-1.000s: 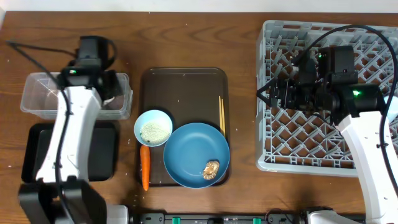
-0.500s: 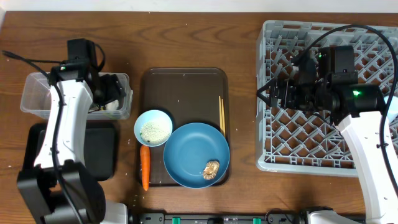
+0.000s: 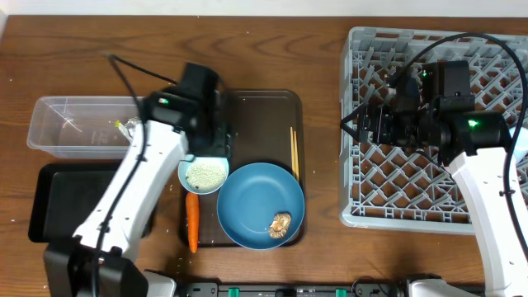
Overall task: Sort waste into correct bins and load items into the dishwasher rack
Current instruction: 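Reach the left gripper to the small blue rice bowl and grasp it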
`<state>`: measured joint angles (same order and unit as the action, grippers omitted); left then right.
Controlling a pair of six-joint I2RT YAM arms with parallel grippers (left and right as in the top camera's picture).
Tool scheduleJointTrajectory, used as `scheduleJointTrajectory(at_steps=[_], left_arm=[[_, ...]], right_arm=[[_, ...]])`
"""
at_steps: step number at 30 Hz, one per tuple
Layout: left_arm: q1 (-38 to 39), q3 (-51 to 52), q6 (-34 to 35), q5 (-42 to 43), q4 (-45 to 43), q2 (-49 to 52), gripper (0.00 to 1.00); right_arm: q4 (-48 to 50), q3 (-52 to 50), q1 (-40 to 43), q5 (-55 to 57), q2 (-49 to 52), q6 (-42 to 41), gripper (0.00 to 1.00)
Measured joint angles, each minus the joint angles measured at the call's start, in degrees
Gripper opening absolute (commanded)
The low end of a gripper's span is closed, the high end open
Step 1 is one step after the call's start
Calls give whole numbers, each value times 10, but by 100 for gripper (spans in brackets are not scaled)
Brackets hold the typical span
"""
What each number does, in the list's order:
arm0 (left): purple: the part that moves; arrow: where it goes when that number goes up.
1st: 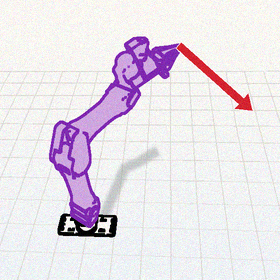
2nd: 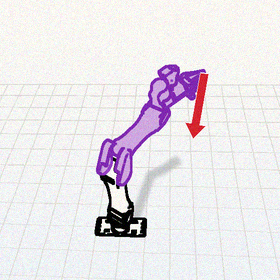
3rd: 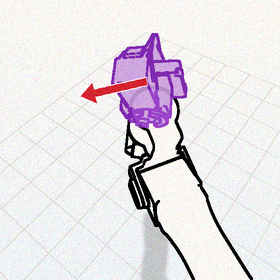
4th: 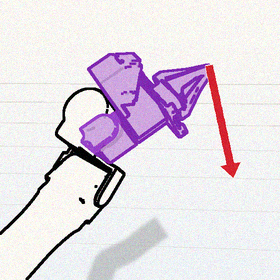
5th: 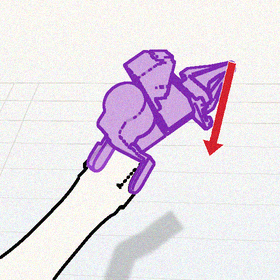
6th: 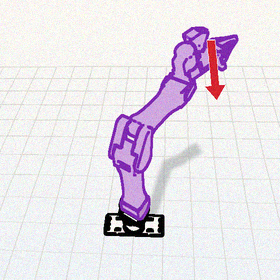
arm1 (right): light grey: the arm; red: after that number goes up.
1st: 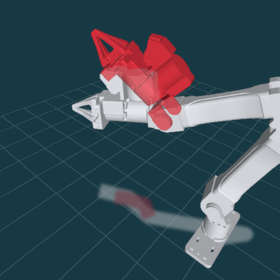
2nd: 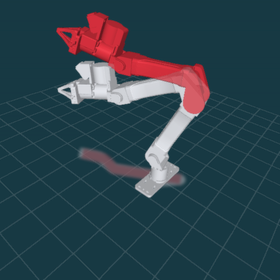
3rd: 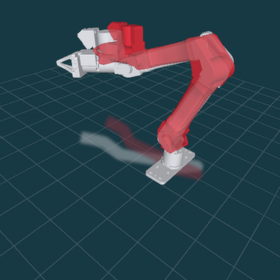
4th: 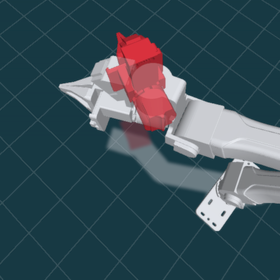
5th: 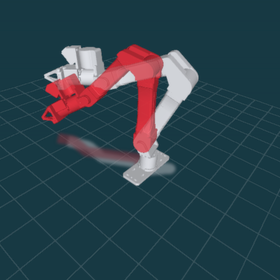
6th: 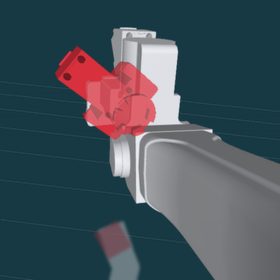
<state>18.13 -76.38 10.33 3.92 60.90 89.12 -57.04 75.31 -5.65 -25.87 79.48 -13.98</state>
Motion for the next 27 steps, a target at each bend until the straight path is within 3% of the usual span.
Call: scheduleJointTrajectory(at_steps=[7,11,15,18,27], left_arm=[[92,13,-55,-5,-17,0,72],[107,45,-50,-27,-27,1,69],[101,82,-23,-43,-77,2,66],[99,112,10,-48,-136,2,54],[99,200,108,-100,-201,11,53]], right_arm=[[0,0,0,3,0,0,91],[-3,0,0,4,0,0,91],[-3,0,0,4,0,0,91],[-2,0,0,4,0,0,91],[-5,0,0,4,0,0,91]])
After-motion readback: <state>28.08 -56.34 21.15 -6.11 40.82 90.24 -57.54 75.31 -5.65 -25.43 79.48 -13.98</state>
